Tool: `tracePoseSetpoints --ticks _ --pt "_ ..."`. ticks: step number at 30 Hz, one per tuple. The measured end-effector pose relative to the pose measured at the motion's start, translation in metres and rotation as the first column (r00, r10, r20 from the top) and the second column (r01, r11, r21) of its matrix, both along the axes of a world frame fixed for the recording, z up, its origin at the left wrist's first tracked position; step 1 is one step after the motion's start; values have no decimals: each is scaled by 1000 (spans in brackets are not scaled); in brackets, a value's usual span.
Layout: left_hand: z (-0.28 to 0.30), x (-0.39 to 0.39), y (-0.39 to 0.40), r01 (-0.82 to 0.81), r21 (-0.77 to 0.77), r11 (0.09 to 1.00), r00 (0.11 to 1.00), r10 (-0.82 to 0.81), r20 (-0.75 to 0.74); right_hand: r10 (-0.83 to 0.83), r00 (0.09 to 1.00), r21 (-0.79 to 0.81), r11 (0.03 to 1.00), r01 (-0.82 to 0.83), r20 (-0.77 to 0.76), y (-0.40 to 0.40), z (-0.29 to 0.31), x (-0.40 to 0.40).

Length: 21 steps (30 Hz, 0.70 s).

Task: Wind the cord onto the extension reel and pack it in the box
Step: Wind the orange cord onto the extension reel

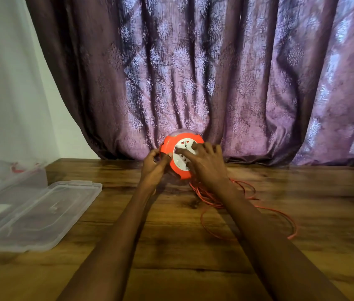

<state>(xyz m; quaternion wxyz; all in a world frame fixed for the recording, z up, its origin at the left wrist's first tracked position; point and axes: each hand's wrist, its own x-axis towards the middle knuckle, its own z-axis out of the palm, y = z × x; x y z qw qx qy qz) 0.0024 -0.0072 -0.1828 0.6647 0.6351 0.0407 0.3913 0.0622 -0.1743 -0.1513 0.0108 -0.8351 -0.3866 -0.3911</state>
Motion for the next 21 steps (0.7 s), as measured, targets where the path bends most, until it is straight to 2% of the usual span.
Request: tracePoseSetpoints --ticks 4,9,12,14,17,19,21 --pt "-3 3 0 -4 5 1000 1000 4 24 0 1000 68 998 0 -5 1 -4 -1" --pt "-2 2 -9 50 -49 998 997 -47 64 44 990 138 989 -63 138 -2 5 2" --pt "0 4 -18 65 -28 997 996 -63 65 -13 970 164 986 -28 244 -4 11 15" --pt "2 4 -19 41 6 999 998 -41 56 -34 969 216 976 -20 243 -7 10 18" --pt "0 6 -20 63 40 997 997 -64 31 -66 990 327 945 21 127 -10 6 13" --pt "-4 8 -25 60 27 998 998 -61 16 -67 994 440 893 100 -91 -6 7 7" --pt "-9 9 -31 71 -19 997 997 -70 13 43 916 561 801 207 -399 1 11 2"
